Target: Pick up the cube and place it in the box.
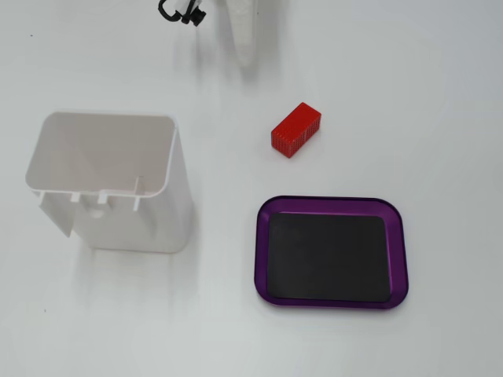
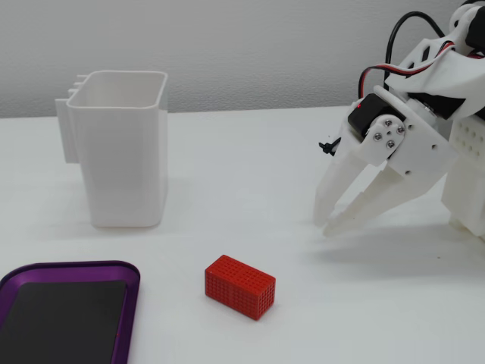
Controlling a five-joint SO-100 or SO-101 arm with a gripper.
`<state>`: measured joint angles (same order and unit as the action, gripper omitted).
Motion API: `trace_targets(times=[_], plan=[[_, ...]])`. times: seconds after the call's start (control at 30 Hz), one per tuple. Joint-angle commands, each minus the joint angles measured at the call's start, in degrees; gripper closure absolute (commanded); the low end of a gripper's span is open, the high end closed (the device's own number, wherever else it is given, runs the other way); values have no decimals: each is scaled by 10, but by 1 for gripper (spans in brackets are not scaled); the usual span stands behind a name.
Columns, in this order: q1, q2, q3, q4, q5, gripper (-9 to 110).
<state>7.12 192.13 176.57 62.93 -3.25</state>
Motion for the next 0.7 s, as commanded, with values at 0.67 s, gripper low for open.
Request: trace_targets(times=[0.67], plan=[[-79, -563, -504, 42, -190, 100]])
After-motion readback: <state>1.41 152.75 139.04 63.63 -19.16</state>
